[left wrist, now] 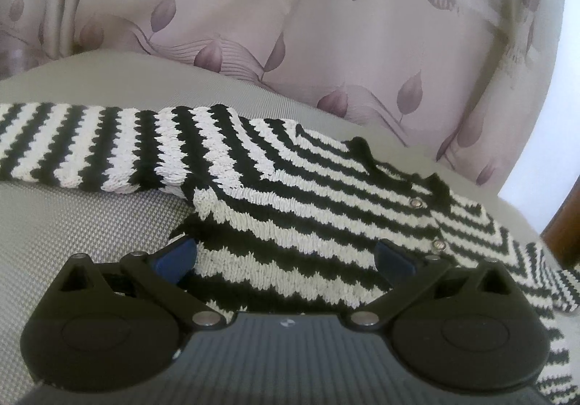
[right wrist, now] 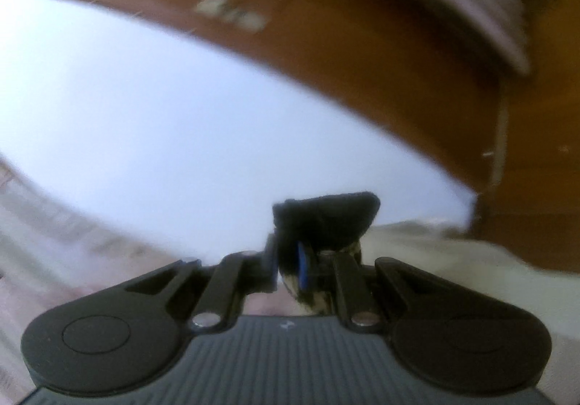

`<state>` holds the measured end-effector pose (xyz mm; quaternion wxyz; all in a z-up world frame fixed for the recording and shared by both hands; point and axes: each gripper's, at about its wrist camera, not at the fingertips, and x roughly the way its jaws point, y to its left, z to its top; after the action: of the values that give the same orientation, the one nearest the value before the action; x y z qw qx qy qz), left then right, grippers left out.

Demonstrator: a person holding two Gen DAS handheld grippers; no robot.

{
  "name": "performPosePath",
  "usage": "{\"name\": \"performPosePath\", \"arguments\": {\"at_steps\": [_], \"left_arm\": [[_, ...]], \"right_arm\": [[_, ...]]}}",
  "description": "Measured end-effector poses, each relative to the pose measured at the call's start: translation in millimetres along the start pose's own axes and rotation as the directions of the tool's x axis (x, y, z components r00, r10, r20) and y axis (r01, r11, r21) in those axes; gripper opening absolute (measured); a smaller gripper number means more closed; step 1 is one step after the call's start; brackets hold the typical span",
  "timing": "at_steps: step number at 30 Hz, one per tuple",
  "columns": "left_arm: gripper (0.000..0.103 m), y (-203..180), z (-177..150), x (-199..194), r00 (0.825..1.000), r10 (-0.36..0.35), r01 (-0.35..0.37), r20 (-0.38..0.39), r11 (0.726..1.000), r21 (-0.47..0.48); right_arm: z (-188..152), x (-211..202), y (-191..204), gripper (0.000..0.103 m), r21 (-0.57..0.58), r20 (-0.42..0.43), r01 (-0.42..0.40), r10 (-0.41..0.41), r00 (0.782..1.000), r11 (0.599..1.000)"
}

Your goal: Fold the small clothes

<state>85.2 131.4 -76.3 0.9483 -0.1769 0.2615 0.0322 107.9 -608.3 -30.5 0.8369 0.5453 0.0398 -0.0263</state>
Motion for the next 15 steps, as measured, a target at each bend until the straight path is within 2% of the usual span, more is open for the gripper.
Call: {"name": "performPosePath", "arguments": {"at_steps": [3,7,15], "left_arm": [[0.103,4.3,0.4,-1.4,1.0,-0.021,0.021,0.01,0.999,-0.032],[0.103,9.6,0.5,-3.6,0.999,-0.046,0.047,0.025,0.996,-0.071],[0.103,17.1,-0.6,-8.1,0.996,-0.077,0.082,0.046,0.989,-0.12]], "right_arm": [[-23.8,14.6,50.7,0.01,-0.033,-0.054,-0.081,0.079,0.995,0.996],[-65.1,35.4,110.6,0.01,-0.052,-0.143,-0.176,0.168,0.975,0.983],[-162.7,65.5,201.5,0.011,-0.058,-0.303,-0.318,0.287,0.909,0.946]]}}
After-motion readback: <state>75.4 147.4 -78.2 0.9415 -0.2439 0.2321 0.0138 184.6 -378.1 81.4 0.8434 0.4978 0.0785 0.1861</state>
